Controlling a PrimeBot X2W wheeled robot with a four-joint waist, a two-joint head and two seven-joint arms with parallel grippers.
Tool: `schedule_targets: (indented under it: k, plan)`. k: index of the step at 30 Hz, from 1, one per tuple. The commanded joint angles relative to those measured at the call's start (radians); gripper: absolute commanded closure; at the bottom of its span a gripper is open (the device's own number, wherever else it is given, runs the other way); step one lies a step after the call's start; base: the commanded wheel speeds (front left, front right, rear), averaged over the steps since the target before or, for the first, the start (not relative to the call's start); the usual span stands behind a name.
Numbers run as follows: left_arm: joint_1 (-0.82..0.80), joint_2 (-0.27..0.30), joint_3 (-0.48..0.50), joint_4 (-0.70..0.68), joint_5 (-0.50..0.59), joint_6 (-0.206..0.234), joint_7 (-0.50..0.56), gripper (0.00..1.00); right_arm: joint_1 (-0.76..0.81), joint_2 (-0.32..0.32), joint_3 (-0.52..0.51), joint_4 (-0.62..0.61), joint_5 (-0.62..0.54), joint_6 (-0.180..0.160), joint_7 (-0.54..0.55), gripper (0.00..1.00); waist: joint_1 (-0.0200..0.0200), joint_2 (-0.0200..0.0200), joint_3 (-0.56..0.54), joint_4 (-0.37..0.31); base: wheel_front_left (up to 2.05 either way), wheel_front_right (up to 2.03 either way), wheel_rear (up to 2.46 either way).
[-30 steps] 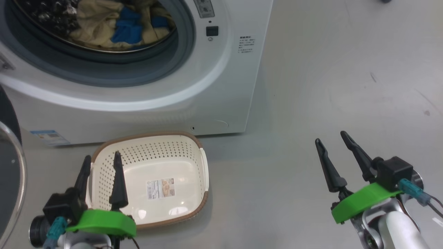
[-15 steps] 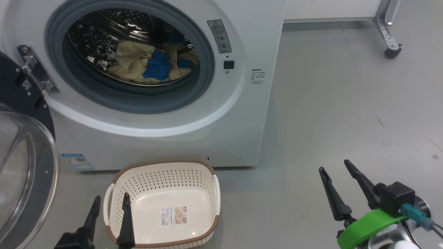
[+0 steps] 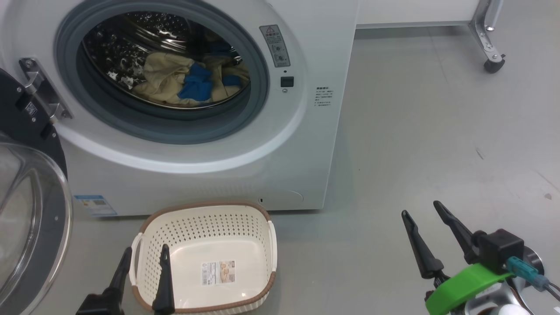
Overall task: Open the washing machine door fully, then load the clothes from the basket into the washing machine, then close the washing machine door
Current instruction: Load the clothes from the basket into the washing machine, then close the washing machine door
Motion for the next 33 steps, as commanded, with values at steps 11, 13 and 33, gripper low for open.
schedule_targets:
  k: [11,13,33]
  plan:
    - [-0.068,0.017,0.04,-0.028,0.039,0.057,-0.014,0.0,-0.024,-0.007,0.012,-0.043,-0.009,-0.003,0.004,0.0,0.0001,0.0,0.012,0.002,0.0,0.0,0.0]
    - [-0.069,0.017,0.04,-0.027,0.042,0.055,-0.014,0.0,-0.025,-0.006,0.013,-0.042,-0.009,-0.003,0.004,0.0,0.0001,0.0,0.012,0.002,0.0,0.0,0.0]
    - [-0.07,0.028,0.042,-0.015,0.06,0.066,-0.009,0.0,-0.021,-0.004,0.008,-0.036,-0.011,-0.003,0.002,0.0,0.0001,0.0,0.002,0.005,-1.06,1.06,0.0]
